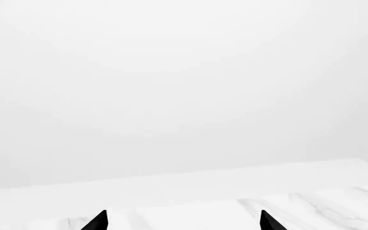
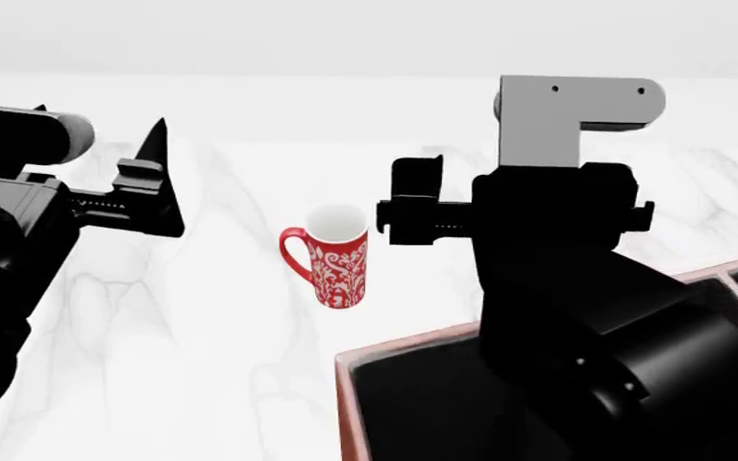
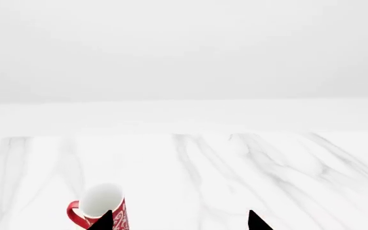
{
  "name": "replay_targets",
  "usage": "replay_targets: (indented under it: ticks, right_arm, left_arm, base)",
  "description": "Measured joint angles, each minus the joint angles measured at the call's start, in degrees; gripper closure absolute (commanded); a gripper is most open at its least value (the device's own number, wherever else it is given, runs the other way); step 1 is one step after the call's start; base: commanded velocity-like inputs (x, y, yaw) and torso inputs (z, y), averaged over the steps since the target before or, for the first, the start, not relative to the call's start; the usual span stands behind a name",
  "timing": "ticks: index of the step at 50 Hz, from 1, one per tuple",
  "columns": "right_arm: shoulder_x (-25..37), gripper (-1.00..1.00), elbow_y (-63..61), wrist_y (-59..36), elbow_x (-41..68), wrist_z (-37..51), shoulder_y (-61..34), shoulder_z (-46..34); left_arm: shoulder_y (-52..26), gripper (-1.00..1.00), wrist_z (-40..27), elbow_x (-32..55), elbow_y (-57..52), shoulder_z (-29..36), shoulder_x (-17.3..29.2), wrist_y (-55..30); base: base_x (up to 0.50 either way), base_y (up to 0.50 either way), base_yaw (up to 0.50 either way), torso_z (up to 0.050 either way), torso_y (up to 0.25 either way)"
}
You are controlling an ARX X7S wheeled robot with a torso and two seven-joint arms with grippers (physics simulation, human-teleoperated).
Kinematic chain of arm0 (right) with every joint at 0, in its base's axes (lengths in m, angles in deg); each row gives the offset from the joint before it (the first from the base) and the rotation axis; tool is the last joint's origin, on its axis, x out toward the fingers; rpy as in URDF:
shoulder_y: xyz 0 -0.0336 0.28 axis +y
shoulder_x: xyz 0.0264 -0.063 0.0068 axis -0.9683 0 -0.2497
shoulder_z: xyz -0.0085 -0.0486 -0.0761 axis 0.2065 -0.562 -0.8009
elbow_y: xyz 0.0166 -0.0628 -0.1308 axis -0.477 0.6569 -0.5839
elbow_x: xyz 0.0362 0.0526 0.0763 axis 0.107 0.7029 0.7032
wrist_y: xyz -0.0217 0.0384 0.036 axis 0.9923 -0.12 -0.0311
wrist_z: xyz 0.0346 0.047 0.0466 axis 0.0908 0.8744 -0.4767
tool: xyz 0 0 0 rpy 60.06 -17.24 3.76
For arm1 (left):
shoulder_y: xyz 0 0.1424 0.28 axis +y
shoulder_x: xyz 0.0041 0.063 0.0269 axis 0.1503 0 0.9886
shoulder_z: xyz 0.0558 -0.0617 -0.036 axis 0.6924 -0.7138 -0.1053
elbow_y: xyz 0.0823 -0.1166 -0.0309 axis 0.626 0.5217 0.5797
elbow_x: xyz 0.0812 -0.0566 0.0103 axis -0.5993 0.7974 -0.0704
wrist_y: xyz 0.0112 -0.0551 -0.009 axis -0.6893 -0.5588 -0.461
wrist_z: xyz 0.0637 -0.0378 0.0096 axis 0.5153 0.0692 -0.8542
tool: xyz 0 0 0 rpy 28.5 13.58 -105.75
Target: Pick up the book and place it in the right compartment of the caddy.
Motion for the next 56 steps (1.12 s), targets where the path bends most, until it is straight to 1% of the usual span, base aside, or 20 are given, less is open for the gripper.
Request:
replay_targets:
  ticks: [24, 56]
  right_arm:
    - [-0.6, -1.00, -1.8, -0.7, 0.8, 0.3, -0.4, -0.7]
    - [-0.3, -1.00, -4.3, -1.7, 2.9, 1.4, -1.8, 0.2]
  left_arm:
    - [-1.9, -1.00, 0.1, 0.4, -0.6, 0.9, -0.6, -0.5]
    - [-3.6, -1.00, -0.7, 1.5, -3.2, 0.8, -0.2, -1.8]
  base:
    - [0.00, 0.00, 0.00, 0.000, 0.000]
    - [0.00, 0.00, 0.00, 0.000, 0.000]
